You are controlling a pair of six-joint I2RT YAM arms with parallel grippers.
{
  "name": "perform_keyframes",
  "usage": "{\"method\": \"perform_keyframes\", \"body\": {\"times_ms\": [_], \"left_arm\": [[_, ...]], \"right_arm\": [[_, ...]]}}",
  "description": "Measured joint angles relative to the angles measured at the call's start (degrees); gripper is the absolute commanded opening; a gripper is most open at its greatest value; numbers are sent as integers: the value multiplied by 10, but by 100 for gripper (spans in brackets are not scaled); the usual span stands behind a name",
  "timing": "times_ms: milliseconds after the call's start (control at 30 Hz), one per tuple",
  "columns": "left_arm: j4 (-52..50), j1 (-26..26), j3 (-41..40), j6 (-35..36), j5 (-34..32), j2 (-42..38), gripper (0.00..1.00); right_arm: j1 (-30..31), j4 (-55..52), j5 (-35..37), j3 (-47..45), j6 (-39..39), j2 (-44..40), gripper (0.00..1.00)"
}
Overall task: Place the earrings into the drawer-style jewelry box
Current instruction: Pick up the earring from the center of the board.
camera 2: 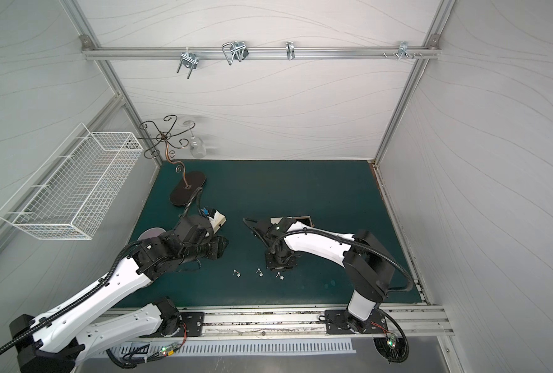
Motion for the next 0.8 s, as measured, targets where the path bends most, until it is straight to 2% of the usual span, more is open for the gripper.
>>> {"method": "perform_keyframes", "body": {"times_ms": [300,533,800], "left_arm": [[24,0,-28,-21,2,-20,52],[42,1,-29,-21,9,-22,52],[49,1,-29,-17,19,-23,53]], "right_arm": [[-1,33,18,0,14,45,33],[-1,47,19,-10,16,53,28],[-1,52,19,-22,25,63,25]]}}
